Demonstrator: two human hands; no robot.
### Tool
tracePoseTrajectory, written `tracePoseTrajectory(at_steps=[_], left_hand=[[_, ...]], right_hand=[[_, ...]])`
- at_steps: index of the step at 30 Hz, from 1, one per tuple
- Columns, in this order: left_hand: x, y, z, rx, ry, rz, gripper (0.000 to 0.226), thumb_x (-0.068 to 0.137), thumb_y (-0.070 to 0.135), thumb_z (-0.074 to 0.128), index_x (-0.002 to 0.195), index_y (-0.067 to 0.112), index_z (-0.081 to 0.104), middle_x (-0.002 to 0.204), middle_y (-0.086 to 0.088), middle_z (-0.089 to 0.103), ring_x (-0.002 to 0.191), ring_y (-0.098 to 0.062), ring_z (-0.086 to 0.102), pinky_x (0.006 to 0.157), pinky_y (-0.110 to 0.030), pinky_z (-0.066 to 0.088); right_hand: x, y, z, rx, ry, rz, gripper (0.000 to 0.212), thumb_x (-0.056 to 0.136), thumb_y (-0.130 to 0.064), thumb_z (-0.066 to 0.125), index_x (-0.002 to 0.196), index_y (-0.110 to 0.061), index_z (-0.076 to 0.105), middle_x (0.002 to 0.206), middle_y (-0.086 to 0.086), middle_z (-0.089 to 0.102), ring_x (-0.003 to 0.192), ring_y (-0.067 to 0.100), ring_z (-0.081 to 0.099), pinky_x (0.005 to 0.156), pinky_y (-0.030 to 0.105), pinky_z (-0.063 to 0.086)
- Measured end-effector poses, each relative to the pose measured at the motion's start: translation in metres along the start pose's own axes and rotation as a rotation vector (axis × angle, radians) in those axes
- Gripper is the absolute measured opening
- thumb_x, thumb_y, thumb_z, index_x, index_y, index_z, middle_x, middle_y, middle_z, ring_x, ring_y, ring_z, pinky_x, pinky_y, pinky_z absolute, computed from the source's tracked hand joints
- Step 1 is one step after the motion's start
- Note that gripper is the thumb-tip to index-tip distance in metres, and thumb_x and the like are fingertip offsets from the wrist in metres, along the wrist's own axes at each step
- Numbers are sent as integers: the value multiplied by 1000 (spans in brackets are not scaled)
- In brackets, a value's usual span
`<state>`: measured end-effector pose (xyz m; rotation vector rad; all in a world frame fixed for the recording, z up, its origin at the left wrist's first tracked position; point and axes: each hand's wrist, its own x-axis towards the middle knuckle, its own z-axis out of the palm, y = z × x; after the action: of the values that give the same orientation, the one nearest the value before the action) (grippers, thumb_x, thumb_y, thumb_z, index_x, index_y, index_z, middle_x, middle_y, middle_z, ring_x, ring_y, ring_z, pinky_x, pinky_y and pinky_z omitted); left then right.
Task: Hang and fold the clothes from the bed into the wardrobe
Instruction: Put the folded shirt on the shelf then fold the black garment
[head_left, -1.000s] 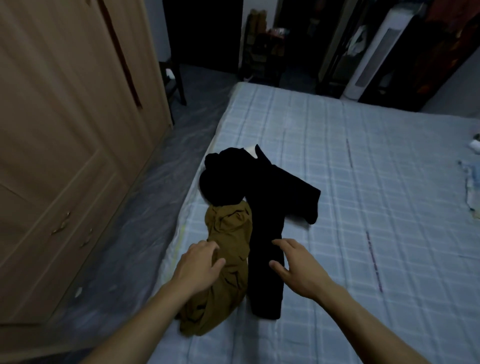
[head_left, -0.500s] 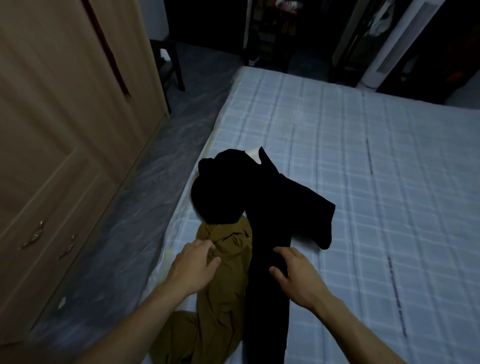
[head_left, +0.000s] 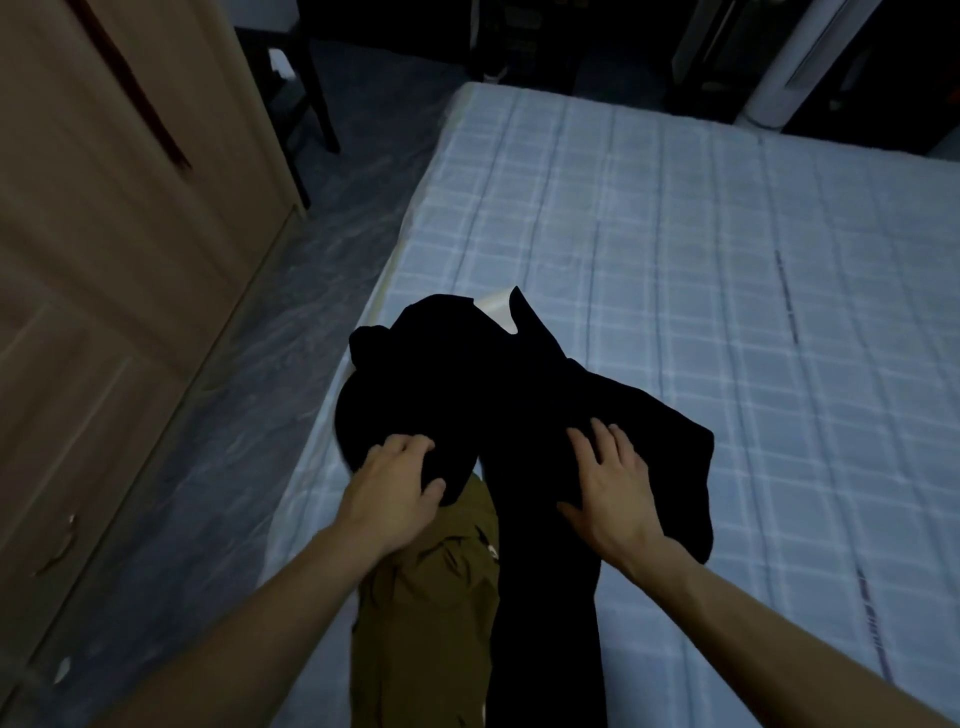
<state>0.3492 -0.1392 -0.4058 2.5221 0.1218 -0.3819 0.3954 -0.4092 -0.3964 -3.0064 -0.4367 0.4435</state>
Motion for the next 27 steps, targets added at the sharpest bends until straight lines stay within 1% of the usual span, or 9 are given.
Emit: tracePoseTrajectory(at_steps=[5,7,10,12,15,17,19,22,27], left_hand=[[33,-20,24,107,-62,-57,68,91,45,60,148,29,26,156,-3,23,134,-33,34,101,-47,44],[41,-27,30,124,-103,-105,72,89,49,61,149,28,26,153,-4,28,134,-31,34,99,-46,45],[48,-28,32,163,-145,-119,74,83,59,64,143,29,34,139,-1,42,126,-27,40,91,-41,47],[45,-20,33,231,-163,-113,61,81,55,67,132,28,46,126,0,50,116,-25,47,85,-38,49],[35,-5,34,217,-38,-137,6,88,22,61,91,21,56,102,-3,59,87,-18,54,72,-35,52],[27,3,32,146,14,-142,15,89,9,51,76,15,52,84,-2,59,72,-16,53,65,-33,50],[18,8,24,63,21,-114,15,91,12,51,78,15,57,81,-1,59,74,-17,56,65,-33,50],[3,18,9,-51,65,-7,5,92,25,61,94,20,62,95,-1,60,87,-21,59,73,-37,53],[-21,60,-20,-176,110,114,38,88,36,70,121,27,55,104,7,50,93,-14,55,74,-29,46]], right_hand=[[27,9,20,116,16,92,83,89,-28,64,153,-25,11,145,9,35,129,29,40,103,43,44],[28,14,22,195,8,78,78,91,-14,60,152,-27,13,132,6,43,112,24,51,85,36,54],[29,28,16,261,-5,23,69,93,-8,52,151,-28,20,113,4,51,84,23,59,65,30,49],[27,37,7,287,14,13,63,92,-8,51,146,-30,29,106,4,54,75,25,61,64,35,50],[13,42,-7,368,128,19,51,89,-10,53,134,-30,41,104,1,57,80,24,61,71,39,52],[1,41,-20,444,211,13,41,91,-13,52,126,-33,44,103,-7,59,84,13,60,71,26,47],[-12,40,-38,516,250,17,37,90,-11,51,117,-37,44,94,-14,62,80,2,59,64,13,43],[-38,39,-67,620,290,9,42,88,-9,49,110,-44,41,72,-10,63,68,4,62,54,12,44],[-92,38,-115,639,408,-36,44,89,-11,55,126,-32,43,72,-20,62,64,4,61,55,12,41]])
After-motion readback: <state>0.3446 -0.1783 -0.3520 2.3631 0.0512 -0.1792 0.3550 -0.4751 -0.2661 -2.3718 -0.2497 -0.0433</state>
